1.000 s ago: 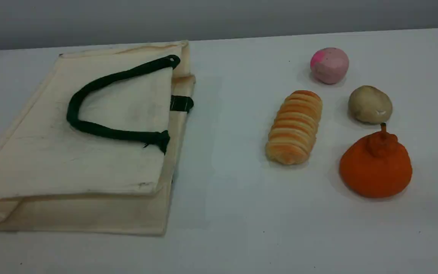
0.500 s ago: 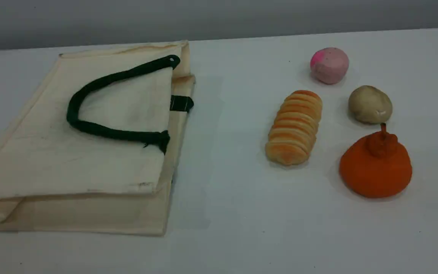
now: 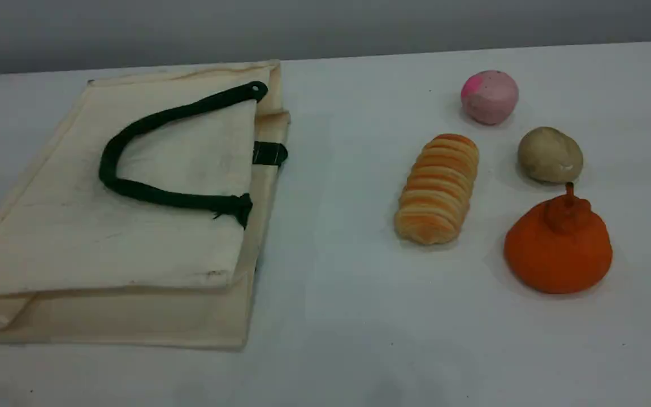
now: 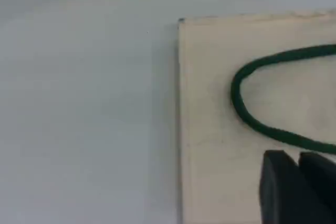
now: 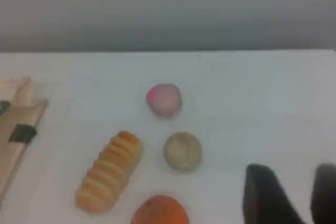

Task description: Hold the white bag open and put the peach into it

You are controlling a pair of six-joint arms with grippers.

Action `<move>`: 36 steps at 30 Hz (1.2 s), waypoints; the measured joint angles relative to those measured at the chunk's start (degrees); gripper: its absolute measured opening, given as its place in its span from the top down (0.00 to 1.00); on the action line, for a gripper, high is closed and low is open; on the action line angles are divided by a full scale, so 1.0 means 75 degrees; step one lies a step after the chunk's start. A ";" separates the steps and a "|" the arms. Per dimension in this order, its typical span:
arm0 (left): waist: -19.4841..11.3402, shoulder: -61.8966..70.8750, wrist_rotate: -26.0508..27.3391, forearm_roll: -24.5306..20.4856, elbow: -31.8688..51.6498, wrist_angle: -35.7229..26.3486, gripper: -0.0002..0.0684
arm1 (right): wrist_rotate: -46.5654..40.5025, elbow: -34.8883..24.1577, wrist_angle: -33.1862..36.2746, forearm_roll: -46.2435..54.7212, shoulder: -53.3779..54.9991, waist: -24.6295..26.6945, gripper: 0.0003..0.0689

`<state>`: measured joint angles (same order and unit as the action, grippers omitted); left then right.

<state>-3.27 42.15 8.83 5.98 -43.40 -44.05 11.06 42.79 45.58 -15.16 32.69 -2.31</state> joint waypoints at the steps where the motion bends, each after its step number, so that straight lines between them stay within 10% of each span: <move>1: 0.0000 0.0000 0.0000 0.0000 0.0000 0.0000 0.78 | -0.0022 0.0000 0.0000 -0.0012 0.0000 0.0000 0.64; 10: 0.0000 0.0016 -0.0194 0.0501 0.0000 0.0381 0.18 | -0.0065 -0.0009 -0.0302 -0.0087 0.0000 0.0000 0.18; 26: 0.0000 0.2978 -0.0308 0.0659 -0.0613 0.0786 0.18 | -0.0076 0.0032 -0.1443 -0.0424 0.0231 0.0000 0.17; 36: 0.0000 0.5014 -0.0298 0.0858 -0.1428 0.0978 0.18 | -0.0062 0.1410 -0.0688 -0.0416 0.2427 0.0000 0.17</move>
<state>-3.27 79.76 6.60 12.42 -54.11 -36.71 10.60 53.37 40.42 -18.28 50.89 -2.31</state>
